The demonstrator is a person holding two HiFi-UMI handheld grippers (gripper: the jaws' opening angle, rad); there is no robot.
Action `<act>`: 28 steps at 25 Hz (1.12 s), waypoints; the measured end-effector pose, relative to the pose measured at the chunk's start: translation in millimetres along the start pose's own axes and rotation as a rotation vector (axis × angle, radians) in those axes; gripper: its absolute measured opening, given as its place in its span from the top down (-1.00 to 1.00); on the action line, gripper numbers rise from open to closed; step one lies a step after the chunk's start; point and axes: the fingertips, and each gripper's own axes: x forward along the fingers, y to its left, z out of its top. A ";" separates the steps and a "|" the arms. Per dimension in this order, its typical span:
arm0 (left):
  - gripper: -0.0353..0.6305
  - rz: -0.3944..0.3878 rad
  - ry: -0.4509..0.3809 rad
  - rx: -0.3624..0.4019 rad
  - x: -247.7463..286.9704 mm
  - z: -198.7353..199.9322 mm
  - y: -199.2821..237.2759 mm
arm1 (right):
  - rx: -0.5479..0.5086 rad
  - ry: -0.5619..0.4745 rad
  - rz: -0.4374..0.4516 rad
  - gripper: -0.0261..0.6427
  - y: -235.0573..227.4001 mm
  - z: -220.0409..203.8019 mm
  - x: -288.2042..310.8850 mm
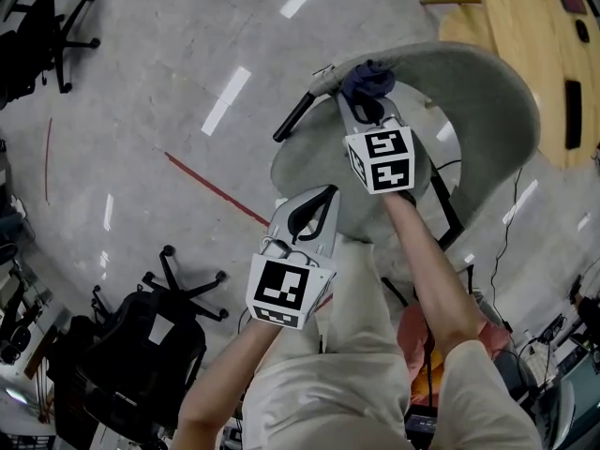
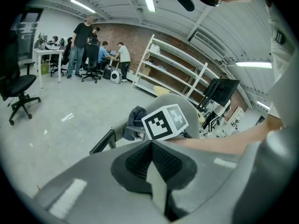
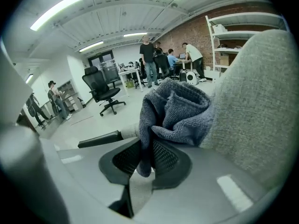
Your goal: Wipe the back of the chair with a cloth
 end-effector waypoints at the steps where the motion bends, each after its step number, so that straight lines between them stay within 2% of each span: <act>1: 0.89 -0.001 0.001 0.002 -1.6 -0.8 -0.4 | 0.000 -0.003 0.012 0.69 2.1 0.0 -1.3; 8: 0.89 -0.016 0.006 0.026 -18.1 -3.5 -6.5 | -0.014 -0.081 0.134 0.69 27.0 16.3 -26.6; 11: 0.89 -0.031 0.008 0.048 -24.9 -3.5 -9.4 | -0.003 -0.114 0.142 0.69 37.8 23.8 -38.8; 20: 0.89 -0.102 0.017 0.100 -45.3 -8.2 -23.1 | 0.061 -0.188 0.059 0.69 46.7 27.4 -77.4; 28: 0.89 -0.173 0.007 0.162 -68.4 -8.5 -34.5 | 0.144 -0.231 -0.096 0.69 30.1 10.6 -132.4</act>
